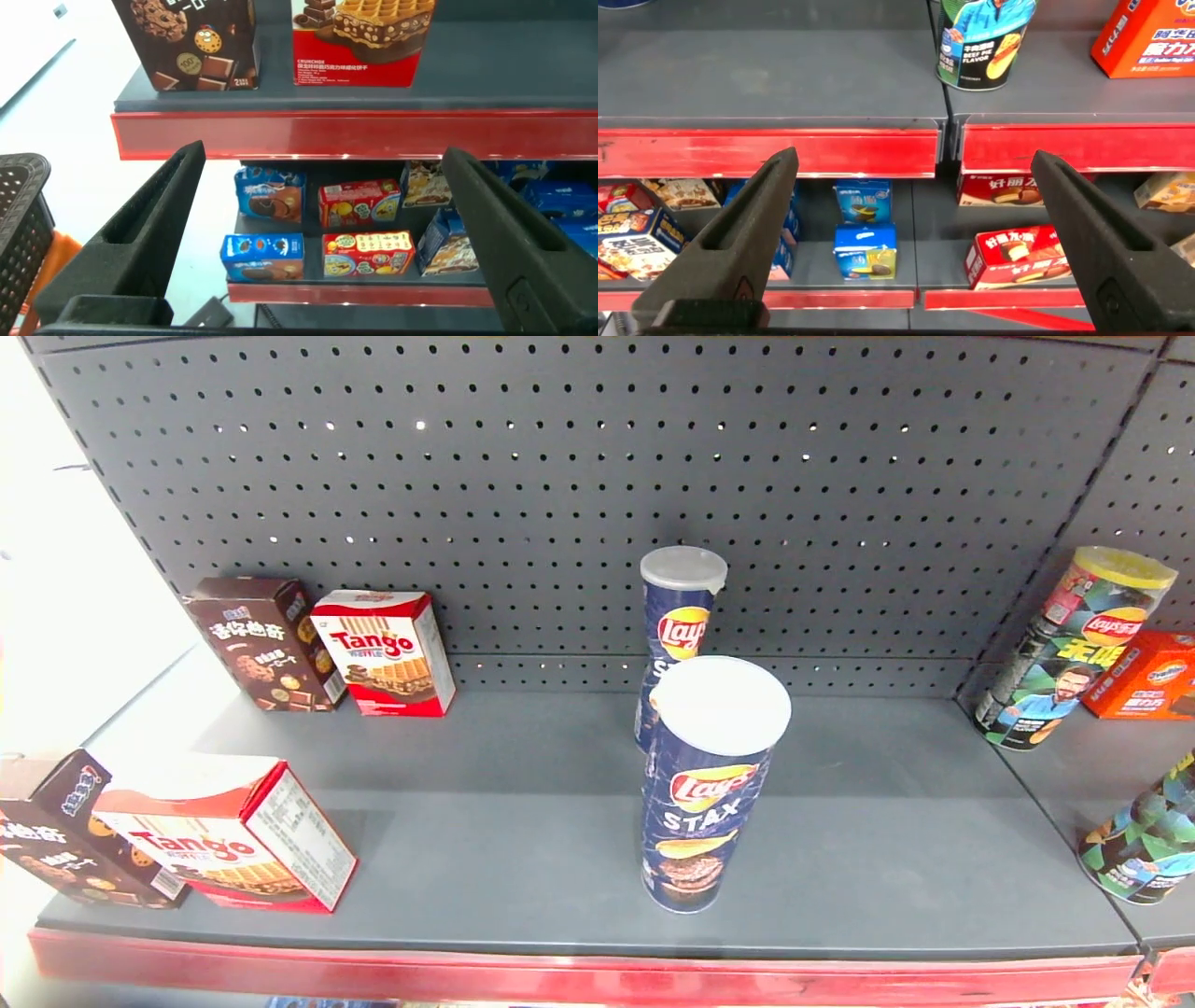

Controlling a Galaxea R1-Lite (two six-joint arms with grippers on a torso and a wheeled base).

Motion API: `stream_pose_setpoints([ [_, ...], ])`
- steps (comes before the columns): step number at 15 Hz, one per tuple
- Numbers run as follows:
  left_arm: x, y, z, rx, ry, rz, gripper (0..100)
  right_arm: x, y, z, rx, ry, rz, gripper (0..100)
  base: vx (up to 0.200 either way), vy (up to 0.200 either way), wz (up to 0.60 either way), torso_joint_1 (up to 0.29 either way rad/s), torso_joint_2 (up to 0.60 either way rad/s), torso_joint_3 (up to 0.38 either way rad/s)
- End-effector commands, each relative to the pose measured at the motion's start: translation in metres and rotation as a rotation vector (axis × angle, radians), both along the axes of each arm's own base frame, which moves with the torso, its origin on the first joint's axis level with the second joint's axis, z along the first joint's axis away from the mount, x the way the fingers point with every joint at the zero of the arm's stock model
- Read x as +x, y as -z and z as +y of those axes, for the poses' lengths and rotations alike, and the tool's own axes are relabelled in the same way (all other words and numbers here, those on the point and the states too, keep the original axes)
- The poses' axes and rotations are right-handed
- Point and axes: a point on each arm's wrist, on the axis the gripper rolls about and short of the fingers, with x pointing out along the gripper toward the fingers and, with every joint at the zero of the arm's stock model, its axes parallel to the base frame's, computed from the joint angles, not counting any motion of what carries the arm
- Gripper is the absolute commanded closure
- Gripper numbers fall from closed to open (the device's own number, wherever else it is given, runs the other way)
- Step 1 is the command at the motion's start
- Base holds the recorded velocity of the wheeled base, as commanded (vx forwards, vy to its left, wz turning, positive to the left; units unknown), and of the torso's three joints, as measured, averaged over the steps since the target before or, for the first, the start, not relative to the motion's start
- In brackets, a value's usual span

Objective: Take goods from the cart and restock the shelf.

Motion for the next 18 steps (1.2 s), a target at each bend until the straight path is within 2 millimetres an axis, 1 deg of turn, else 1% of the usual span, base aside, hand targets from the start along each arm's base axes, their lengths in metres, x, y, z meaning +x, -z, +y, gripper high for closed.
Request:
stream_pose_setpoints([
  [1, 0.0001, -0.0001, 0.0000, -0.001, -0.003, 0.001, 0, 0.0001, 0.0000, 0.0000, 0.000, 0.000, 0.002, 0, 0.000, 0.000, 0.00, 0.000, 0.00, 0.000],
  [5, 0.0001, -0.0001, 0.0002, 0.005, -0.009, 0.001, 0, 0.0001, 0.0000, 0.0000, 0.000, 0.000, 0.002, 0, 0.000, 0.000, 0.00, 0.000, 0.00, 0.000],
  [7, 0.0001, -0.0001, 0.0002, 0.007, -0.010, 0.001, 0, 0.0001, 0.0000, 0.0000, 0.000, 0.000, 0.002, 0, 0.000, -0.200, 0.00, 0.000, 0.00, 0.000],
  [14, 0.0001, -0.0001, 0.0002, 0.001, -0.007, 0.001, 0, 0.0001, -0.0001, 0.0000, 0.000, 0.000, 0.000, 0, 0.000, 0.000, 0.00, 0.000, 0.00, 0.000],
  [16, 0.0001, -0.0001, 0.0002, -0.004, -0.009, 0.001, 0, 0.0001, 0.0000, 0.0000, 0.000, 0.000, 0.002, 0, -0.200, 0.000, 0.00, 0.005, 0.00, 0.007],
  [18, 0.0001, -0.0001, 0.0002, -0.002, -0.009, 0.001, 0, 0.0001, -0.0001, 0.0000, 0.000, 0.000, 0.000, 0, 0.000, 0.000, 0.00, 0.000, 0.00, 0.000],
])
